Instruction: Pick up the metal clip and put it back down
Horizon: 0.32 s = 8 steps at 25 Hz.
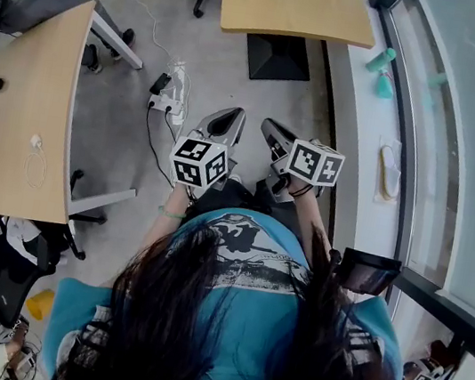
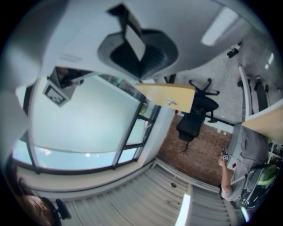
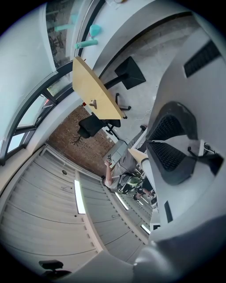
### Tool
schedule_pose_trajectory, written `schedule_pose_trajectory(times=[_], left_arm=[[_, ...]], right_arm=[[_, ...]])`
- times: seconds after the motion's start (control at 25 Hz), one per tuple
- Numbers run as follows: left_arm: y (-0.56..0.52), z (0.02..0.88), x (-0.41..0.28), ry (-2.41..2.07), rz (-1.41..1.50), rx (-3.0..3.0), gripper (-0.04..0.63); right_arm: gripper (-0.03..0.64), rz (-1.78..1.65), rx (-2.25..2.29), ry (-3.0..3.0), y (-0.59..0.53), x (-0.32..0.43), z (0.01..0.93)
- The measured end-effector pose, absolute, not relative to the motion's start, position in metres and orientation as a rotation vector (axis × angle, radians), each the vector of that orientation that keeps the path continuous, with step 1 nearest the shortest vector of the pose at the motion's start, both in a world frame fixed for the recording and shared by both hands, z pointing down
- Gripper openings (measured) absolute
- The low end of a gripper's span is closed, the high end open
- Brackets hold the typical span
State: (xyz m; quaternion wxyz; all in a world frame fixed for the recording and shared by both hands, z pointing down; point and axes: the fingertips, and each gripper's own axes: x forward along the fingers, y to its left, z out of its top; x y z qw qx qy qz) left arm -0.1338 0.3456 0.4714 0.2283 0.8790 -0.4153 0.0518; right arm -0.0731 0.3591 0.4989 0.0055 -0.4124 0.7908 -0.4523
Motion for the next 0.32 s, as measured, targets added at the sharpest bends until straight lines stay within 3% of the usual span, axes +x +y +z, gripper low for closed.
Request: schedule_pose_trajectory(times=[0.32], left_arm=[[0.3407,0.4695,-0.1356,-1.145,0.137,2.417,0.003]], right_arm=[[0.028,-1.417,-1.298,2.470,0.3555,-0.0732,0.4959]])
